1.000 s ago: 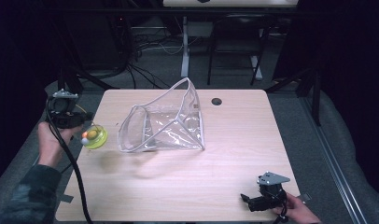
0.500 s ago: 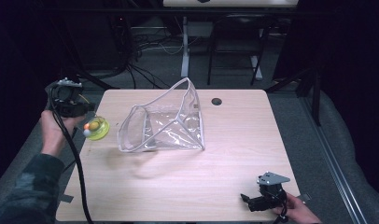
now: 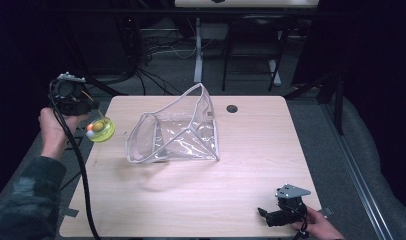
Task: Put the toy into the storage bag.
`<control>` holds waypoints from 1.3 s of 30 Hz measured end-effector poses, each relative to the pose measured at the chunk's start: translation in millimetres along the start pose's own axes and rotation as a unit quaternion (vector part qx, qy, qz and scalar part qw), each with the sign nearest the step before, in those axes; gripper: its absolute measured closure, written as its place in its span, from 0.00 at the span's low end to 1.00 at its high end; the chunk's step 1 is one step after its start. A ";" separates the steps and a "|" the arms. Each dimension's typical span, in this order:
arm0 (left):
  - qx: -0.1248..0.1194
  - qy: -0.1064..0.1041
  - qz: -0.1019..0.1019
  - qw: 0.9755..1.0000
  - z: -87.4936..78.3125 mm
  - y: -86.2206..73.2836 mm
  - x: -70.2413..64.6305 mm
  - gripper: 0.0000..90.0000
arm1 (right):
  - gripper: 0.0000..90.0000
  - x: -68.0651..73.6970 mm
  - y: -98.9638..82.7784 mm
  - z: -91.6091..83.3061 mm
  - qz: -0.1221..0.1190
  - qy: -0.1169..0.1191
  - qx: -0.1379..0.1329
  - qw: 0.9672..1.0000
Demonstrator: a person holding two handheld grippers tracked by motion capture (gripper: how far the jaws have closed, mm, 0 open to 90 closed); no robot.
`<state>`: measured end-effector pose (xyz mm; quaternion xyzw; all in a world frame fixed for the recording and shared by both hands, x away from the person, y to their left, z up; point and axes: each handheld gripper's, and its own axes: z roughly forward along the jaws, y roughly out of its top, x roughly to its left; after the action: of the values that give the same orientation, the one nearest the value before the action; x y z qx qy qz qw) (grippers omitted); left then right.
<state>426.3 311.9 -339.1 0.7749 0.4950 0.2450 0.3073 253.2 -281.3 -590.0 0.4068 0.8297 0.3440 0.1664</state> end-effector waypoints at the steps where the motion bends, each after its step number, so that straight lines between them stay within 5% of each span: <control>1: -0.002 0.003 0.003 1.000 -1.2 1.9 -0.4 0.98 | 0.00 -0.2 0.1 -0.2 -0.001 0.000 0.001 1.000; 24: -0.021 -0.012 0.038 0.999 -21.2 41.2 -23.5 0.98 | 0.00 -0.3 0.1 -0.1 -0.001 0.000 0.001 1.000; 39: -0.024 -0.038 0.059 0.997 -16.8 55.3 -46.8 0.98 | 0.00 -0.1 0.1 0.0 0.000 0.001 0.000 1.000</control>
<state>430.6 255.0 -291.3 0.8039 0.4307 0.2447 0.3293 253.3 -281.4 -590.0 0.4065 0.8298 0.3443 0.1660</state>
